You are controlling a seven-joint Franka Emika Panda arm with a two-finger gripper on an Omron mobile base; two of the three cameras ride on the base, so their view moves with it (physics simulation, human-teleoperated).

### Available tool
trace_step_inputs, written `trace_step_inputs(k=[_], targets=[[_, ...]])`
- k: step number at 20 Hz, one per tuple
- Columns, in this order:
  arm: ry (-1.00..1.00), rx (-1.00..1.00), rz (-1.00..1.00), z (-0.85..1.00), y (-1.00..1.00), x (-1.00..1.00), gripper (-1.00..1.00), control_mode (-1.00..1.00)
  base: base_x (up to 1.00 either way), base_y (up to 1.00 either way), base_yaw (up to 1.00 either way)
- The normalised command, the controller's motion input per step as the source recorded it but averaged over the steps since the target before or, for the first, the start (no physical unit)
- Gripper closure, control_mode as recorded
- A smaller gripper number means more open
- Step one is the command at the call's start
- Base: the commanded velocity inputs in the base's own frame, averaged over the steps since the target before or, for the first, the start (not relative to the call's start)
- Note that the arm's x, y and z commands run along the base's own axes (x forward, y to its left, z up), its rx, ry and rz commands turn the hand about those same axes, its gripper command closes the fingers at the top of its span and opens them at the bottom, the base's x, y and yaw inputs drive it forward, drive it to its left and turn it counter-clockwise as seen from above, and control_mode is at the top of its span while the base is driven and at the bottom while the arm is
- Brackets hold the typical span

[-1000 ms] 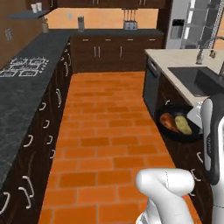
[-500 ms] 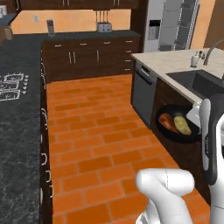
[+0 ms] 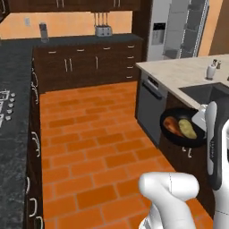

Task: Pick the chicken drumstick and potato from their plates and place them in the bowl. Then put the bowl in the fridge.

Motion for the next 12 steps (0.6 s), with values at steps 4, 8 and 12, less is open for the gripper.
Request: trace_step_inputs(k=[4,8,12], targets=[[0.00,0.00,0.00,0.00,0.00,0.00,1.00,1.00,1.00,-0.13,-0.02],[0.00,0.00,0.00,0.00,0.00,0.00,1.00,1.00,1.00,0.03,-0.05],[0.00,0.00,0.00,0.00,0.00,0.00,1.00,1.00,1.00,0.03,-0.03]])
